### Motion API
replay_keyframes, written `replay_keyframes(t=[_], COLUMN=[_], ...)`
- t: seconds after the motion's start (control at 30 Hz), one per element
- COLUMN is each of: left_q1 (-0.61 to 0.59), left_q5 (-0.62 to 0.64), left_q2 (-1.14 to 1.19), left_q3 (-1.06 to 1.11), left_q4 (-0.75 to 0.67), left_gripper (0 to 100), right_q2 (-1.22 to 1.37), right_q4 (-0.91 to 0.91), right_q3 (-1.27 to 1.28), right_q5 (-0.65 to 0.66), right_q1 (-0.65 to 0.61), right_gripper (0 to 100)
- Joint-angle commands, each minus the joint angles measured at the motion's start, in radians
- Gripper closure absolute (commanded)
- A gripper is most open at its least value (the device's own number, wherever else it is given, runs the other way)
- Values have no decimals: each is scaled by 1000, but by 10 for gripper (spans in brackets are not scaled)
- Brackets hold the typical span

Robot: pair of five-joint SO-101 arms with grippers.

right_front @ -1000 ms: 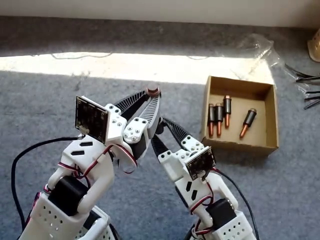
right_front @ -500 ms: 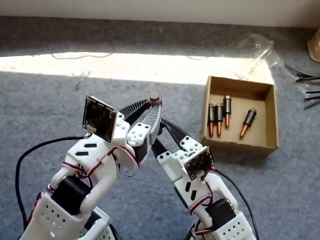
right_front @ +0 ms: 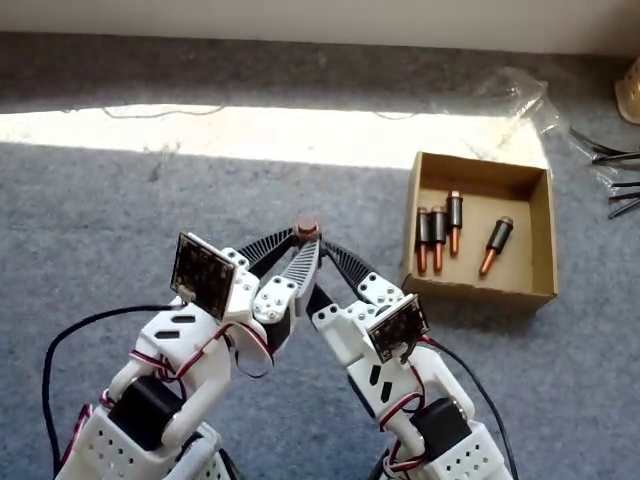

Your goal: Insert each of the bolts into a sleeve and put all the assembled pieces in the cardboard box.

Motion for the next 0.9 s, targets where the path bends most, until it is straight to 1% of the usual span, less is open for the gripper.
replay_keyframes(t=[0.0,0.17,0.2,0.27,0.4,0.5,0.77,0.87], left_q1=[16,15,12,8,8,8,5,-31], left_q5=[-48,-49,-51,-51,-51,-51,-54,-80], left_q2=[-47,-39,-39,-39,-41,-47,-48,-48], left_q3=[33,36,36,39,41,41,33,33], left_q4=[-64,-68,-68,-69,-66,-66,-71,-71], left_gripper=[989,986,973,921,779,719,714,713], right_q2=[-10,-10,-10,-10,-10,-10,-10,-10], right_q4=[-30,-30,-30,-30,-30,-30,-30,-30], right_q3=[119,119,119,119,119,119,119,119], right_q5=[9,9,9,11,12,12,12,12], right_q1=[2,2,2,2,2,2,2,2], right_gripper=[994,994,994,994,994,994,994,994])
